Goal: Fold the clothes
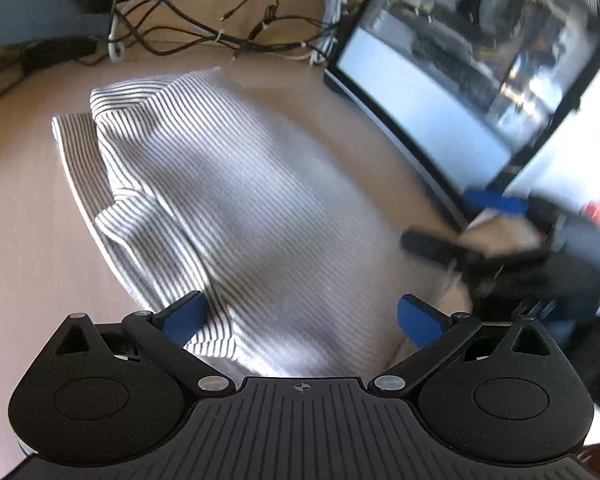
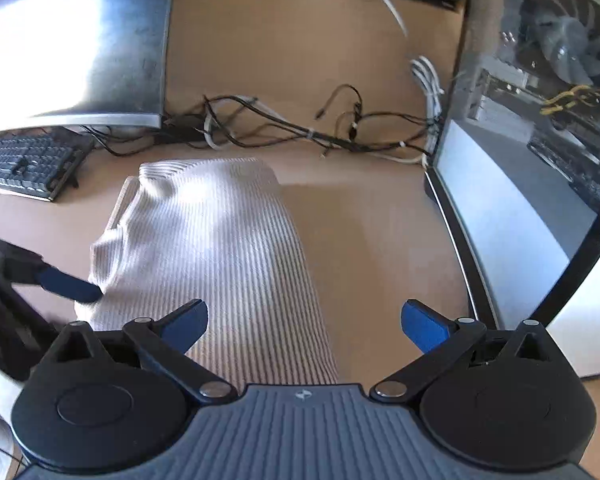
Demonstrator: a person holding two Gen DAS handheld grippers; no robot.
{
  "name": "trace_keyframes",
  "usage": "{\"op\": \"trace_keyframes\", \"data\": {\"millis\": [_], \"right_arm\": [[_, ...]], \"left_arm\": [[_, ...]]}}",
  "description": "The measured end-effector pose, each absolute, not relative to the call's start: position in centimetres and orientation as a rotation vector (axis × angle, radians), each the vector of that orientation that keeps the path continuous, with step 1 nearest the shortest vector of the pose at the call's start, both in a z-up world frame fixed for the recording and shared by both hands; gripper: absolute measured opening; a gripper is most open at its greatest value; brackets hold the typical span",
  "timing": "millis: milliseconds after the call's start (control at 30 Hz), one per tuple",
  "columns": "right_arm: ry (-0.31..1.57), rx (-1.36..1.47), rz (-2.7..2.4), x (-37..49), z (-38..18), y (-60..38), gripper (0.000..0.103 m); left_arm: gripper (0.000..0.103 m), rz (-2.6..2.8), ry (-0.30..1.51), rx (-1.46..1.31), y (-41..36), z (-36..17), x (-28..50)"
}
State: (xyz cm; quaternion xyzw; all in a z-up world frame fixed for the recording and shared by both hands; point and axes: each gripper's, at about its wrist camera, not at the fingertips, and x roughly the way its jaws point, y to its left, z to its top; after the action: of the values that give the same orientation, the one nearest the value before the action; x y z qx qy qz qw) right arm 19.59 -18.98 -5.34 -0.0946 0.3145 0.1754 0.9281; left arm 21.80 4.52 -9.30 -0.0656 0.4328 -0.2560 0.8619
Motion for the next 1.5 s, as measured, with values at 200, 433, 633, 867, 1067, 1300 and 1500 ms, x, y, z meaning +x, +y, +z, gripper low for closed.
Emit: {"op": "trace_keyframes", "data": {"millis": [200, 433, 633, 867, 1067, 1300, 1500], "right_arm": [[0.616, -0.120, 0.430, 20.7, -3.9, -18.0, 0.103], [0.741, -0.195, 0.526, 21.0, -7.6, -14.9, 0.088], [0.873, -0.091, 0.531, 20.3, -9.1, -15.9, 0.090], [0.863, -0.199, 0.620, 17.1, -9.1, -14.1, 0.103], [0.676, -0.465, 0.728, 14.9, -6.6, -14.5, 0.103], [0.519, -0.856, 1.086, 9.9, -8.5, -12.5, 0.103], [0.399, -0.967, 1.113, 8.7, -11.3, -11.4, 0.080]], "left_arm": [[0.103, -0.351, 0.949, -0.112, 7.3, -9.6, 22.7], [0.103, -0.312, 0.874, -0.165, 9.5, -6.7, 22.2], [0.103, -0.329, 0.832, -0.102, 7.2, -5.0, 21.7], [0.103, -0.369, 0.821, -0.062, 6.3, -4.7, 21.8], [0.103, -0.320, 0.799, -0.091, 8.4, -4.6, 21.0], [0.103, -0.160, 0.758, -0.171, 12.9, -4.6, 18.3], [0.103, -0.154, 0.728, -0.097, 14.1, -4.2, 14.2]]}}
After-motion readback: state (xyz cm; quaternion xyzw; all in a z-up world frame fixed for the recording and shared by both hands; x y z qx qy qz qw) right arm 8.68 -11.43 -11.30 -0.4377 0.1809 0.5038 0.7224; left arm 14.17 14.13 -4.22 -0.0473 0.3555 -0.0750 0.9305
